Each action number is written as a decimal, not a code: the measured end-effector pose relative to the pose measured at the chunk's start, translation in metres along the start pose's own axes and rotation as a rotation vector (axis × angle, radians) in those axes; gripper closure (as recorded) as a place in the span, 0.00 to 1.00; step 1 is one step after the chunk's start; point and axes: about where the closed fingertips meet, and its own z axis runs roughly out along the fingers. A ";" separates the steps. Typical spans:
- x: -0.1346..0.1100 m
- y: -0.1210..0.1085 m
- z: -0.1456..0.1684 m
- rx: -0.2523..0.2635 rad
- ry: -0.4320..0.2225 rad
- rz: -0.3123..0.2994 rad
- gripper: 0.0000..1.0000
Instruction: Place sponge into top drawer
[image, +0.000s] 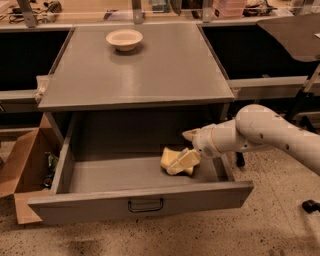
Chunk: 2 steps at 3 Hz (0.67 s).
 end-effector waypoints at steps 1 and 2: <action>-0.005 0.005 -0.005 -0.016 -0.021 -0.011 0.00; -0.019 0.021 -0.028 -0.030 -0.062 -0.053 0.00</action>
Offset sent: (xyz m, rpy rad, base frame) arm -0.0462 -0.0086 0.0740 0.0856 -0.1126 0.0943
